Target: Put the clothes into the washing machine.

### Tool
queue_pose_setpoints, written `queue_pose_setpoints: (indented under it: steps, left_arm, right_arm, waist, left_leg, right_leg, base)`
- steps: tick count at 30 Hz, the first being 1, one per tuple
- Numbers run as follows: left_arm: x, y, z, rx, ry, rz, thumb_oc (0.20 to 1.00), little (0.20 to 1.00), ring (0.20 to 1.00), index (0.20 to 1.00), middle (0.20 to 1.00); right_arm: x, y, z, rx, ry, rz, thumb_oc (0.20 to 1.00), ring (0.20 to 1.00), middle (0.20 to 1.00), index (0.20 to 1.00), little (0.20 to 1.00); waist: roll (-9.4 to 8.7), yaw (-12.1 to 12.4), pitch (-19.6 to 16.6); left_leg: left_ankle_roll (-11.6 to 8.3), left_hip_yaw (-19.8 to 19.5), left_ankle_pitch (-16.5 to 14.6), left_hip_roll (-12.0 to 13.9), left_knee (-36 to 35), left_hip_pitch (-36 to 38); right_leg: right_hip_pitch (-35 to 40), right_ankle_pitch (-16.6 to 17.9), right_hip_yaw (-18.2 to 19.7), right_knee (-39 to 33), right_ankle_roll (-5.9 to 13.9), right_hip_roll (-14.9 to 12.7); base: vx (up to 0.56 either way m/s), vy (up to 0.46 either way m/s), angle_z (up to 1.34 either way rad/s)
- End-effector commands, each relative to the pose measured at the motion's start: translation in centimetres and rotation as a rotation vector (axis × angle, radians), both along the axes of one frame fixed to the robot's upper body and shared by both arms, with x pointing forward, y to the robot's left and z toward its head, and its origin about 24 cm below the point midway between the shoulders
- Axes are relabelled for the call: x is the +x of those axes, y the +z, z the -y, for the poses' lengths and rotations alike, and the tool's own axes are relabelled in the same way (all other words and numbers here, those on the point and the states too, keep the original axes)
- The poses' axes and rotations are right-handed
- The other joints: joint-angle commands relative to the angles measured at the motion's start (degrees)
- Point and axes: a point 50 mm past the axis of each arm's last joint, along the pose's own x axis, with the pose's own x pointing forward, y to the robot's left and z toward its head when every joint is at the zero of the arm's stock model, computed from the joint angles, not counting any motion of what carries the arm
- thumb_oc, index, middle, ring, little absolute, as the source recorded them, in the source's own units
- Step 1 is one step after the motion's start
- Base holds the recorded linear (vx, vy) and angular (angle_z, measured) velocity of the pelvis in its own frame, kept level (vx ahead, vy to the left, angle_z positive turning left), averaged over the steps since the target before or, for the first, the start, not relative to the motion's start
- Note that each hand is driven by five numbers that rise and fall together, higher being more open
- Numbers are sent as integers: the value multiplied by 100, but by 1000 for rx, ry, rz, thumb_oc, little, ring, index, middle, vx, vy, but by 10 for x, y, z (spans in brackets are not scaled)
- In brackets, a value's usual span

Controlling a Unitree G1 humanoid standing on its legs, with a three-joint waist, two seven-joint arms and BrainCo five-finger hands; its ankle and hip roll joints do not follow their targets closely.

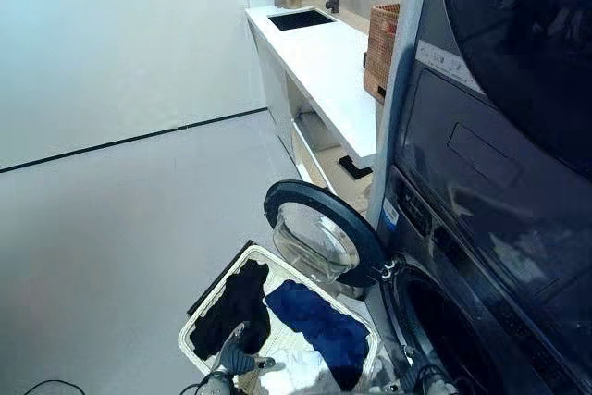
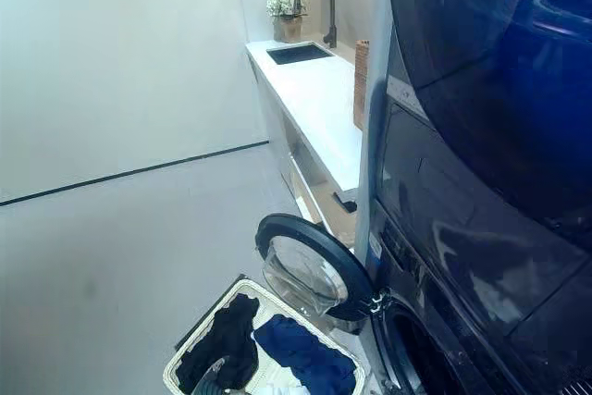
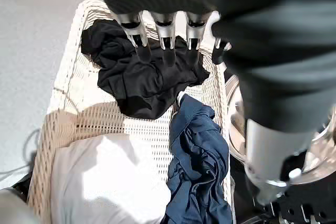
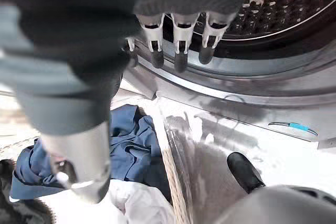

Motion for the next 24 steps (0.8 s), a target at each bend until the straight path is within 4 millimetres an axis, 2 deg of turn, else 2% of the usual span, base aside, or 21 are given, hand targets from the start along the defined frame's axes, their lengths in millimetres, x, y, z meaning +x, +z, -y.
queue_pose_setpoints:
  steps: [1, 14, 18, 24]
  left_arm:
    - [34, 14, -3, 31, 43, 113, 1000, 1000, 1000, 1000, 1000]
    - [28, 10, -9, 97, 57, 79, 1000, 1000, 1000, 1000, 1000]
    - [23, 9, -15, 179, 63, 87, 1000, 1000, 1000, 1000, 1000]
    - [25, 13, -25, 298, 96, 121, 1000, 1000, 1000, 1000, 1000]
  right_arm:
    - [22, 5, -11, 32, -5, 53, 1000, 1000, 1000, 1000, 1000]
    - [25, 8, -10, 70, -82, 106, 1000, 1000, 1000, 1000, 1000]
    - [23, 8, -9, 124, -157, 133, 1000, 1000, 1000, 1000, 1000]
    - [29, 12, -6, 147, -181, 169, 1000, 1000, 1000, 1000, 1000]
  waist:
    - [-508, 121, 112]
    - [-526, 104, 163]
    - [-528, 58, 161]
    - [-503, 10, 246]
  left_leg:
    - [268, -194, -211, -452, -41, -2]
    - [234, -185, -185, -411, -41, -63]
    - [213, -125, -173, -402, -41, -73]
    - [203, -81, -131, -378, -41, -149]
  right_leg:
    - [-3, -117, 386, 211, 194, -193]
    - [-34, -54, 384, 146, 208, -198]
    - [-53, -20, 403, 116, 225, -190]
    - [-177, -78, 435, 255, 219, -184]
  base:
    - [93, 14, 83]
    - [12, 1, 0]
    - [38, 7, 0]
    - [5, 10, -2]
